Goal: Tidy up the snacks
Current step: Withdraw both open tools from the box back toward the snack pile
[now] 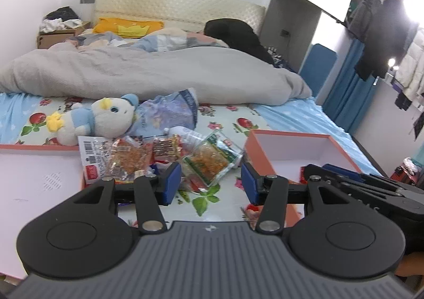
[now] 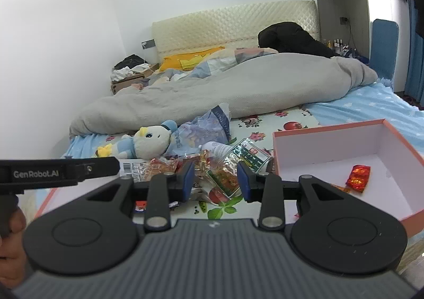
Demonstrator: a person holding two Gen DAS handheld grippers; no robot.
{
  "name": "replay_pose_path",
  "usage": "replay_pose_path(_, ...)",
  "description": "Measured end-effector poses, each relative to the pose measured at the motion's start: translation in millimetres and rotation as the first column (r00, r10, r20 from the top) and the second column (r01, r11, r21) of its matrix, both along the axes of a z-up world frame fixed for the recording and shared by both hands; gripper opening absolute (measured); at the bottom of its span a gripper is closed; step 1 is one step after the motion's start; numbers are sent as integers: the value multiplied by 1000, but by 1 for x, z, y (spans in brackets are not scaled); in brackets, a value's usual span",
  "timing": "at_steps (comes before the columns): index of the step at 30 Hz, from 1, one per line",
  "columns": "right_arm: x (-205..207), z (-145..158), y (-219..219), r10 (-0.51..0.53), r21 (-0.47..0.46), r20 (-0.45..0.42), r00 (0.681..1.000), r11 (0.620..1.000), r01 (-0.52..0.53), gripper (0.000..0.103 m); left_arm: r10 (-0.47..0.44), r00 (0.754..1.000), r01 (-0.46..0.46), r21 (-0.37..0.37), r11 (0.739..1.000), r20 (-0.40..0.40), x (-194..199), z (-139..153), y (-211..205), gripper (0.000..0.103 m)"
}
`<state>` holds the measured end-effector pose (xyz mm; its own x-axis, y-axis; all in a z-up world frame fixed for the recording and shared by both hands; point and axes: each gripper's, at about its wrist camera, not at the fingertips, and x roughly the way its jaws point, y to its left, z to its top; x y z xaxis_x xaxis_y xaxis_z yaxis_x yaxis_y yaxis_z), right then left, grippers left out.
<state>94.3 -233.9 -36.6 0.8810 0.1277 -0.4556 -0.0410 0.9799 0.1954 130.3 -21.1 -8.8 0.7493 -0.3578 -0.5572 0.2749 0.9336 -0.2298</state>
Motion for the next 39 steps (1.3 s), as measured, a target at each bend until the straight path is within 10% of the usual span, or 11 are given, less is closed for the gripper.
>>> replay_pose_path(13, 59, -34, 3, 31, 34, -136, 990, 999, -27, 38, 71, 989, -76, -34, 997, -131, 71, -39, 17, 56)
replay_pose_path(21, 109, 0, -3, 60, 52, -191, 980, 997, -51, 38, 111, 981, -116, -28, 993, -158, 119, 3, 29, 56)
replay_pose_path(26, 124, 4, 1, 108, 62, -191, 976, 993, -98, 38, 113, 987, -118, -34, 992, -114, 128, 18, 34, 56)
replay_pose_path(39, 91, -61, 17, 145, 52, -179, 973, 989, -138, 38, 163, 983, -163, 10, 987, -87, 80, -53, 44, 56)
